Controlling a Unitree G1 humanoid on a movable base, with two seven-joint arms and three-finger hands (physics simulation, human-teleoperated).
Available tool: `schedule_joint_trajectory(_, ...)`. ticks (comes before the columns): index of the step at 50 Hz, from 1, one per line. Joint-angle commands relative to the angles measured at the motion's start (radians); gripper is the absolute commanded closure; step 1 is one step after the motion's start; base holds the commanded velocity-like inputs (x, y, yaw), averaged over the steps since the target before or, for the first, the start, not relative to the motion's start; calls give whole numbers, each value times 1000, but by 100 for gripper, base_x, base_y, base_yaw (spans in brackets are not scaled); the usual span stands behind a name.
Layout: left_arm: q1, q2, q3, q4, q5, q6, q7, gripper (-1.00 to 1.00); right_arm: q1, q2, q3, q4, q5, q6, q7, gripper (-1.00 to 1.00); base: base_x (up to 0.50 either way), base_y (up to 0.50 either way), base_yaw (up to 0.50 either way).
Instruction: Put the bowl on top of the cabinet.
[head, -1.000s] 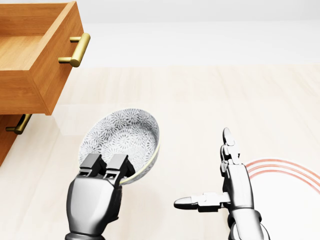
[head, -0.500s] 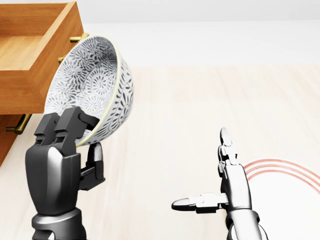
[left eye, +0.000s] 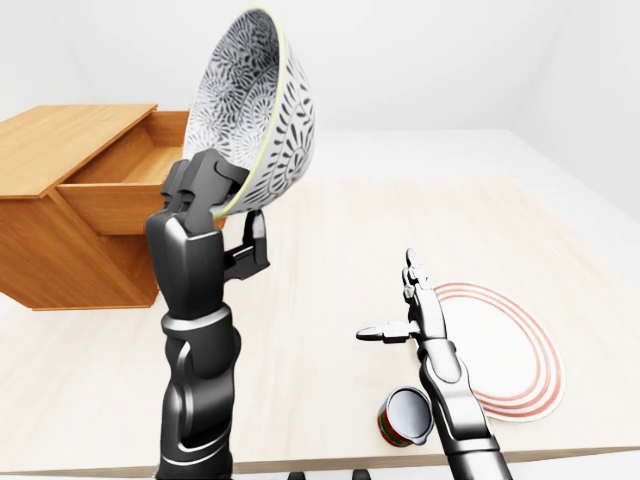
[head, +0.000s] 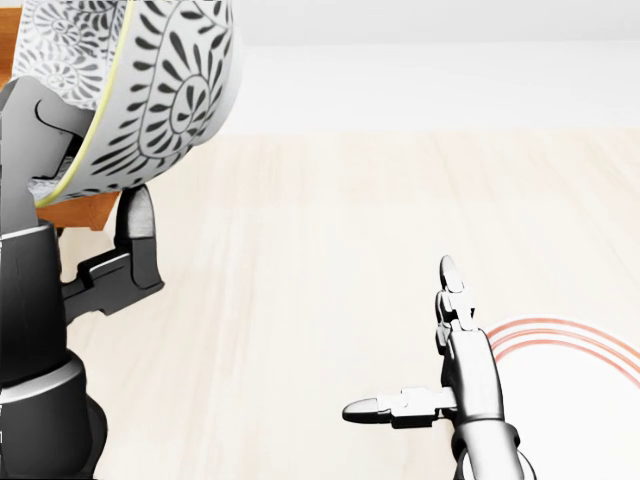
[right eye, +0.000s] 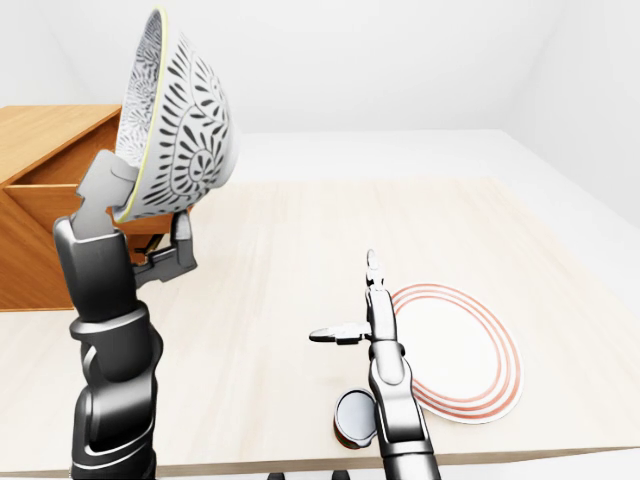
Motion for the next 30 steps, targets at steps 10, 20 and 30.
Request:
schedule_joint_trajectory(10, -372, 224, 212, -13, -233, 0, -47, 95, 3, 0, 2, -5, 0, 2, 3, -100, 0, 0, 0)
schedule_joint_trajectory(20, -472, 348, 267, 120, -277, 0, 7, 95, -3, 0, 1, 10, -1, -4, 1, -100, 0, 0, 0)
schedule_joint_trajectory(30, -578, 489, 315, 335, -304, 0, 83, 95, 2, 0, 0, -1, -1, 0, 1, -100, 0, 0, 0)
